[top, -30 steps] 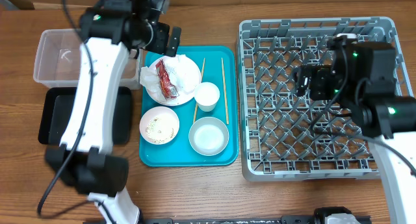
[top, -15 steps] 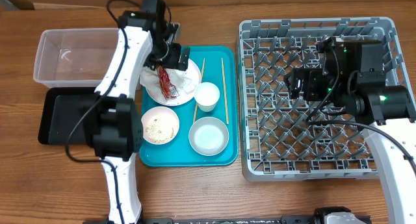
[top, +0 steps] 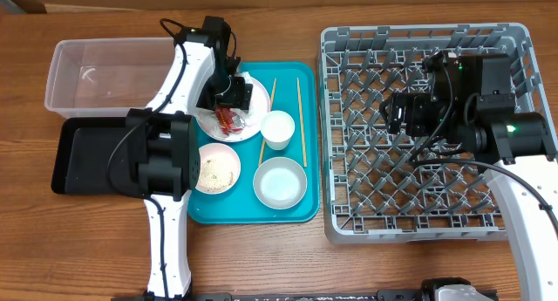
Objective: Sort waste into correct bins and load items into the dishwasher
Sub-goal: 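Grasp the red wrapper and tissue with left gripper, drop into clear bin, then move left gripper to the white paper cup and grasp it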
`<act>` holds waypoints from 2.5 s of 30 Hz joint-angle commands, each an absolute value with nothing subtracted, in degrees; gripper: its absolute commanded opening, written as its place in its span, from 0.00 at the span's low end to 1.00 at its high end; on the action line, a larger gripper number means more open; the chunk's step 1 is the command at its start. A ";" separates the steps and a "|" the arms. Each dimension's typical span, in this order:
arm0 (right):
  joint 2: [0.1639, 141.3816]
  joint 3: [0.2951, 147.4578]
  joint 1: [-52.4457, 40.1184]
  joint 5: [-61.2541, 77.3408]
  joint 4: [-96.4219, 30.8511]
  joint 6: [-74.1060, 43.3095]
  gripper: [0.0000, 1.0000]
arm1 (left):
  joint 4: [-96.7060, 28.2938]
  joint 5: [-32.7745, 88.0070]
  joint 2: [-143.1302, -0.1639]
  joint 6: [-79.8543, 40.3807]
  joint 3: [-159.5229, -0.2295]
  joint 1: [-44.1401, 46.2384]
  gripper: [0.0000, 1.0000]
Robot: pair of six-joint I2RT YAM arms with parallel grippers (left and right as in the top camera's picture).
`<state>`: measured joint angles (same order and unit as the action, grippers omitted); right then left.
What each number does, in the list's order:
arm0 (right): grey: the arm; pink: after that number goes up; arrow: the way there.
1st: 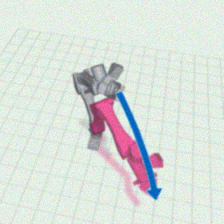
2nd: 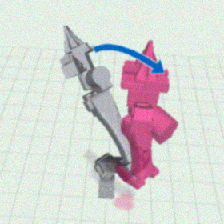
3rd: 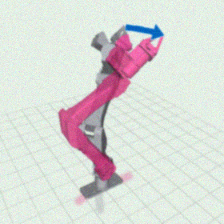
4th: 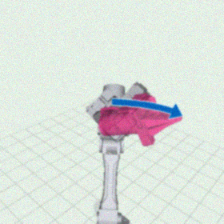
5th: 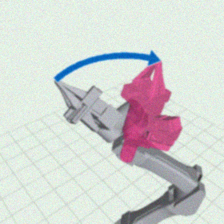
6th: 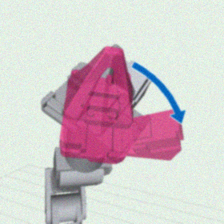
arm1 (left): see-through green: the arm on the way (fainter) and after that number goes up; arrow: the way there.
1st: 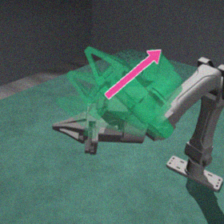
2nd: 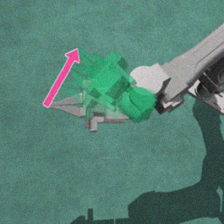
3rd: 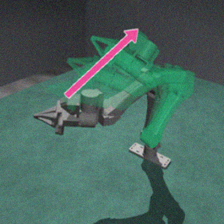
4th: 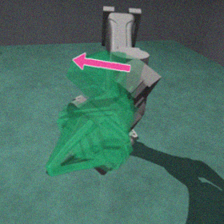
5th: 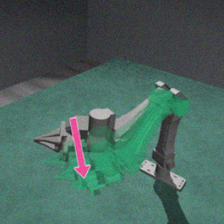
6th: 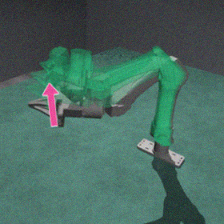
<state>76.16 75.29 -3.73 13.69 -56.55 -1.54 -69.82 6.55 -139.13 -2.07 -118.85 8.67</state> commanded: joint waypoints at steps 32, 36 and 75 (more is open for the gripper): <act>76.31 76.86 -3.29 14.26 -56.29 -1.67 1.00 | -91.09 0.89 -140.62 -15.75 -157.80 -6.87 0.04; 76.31 76.86 -3.29 14.26 -56.31 -1.67 1.00 | -86.19 0.86 -140.81 -19.33 -151.15 -9.39 0.04; 76.31 76.86 -3.29 14.24 -57.06 -1.67 1.00 | -96.82 9.61 -137.05 7.51 -141.71 18.83 0.85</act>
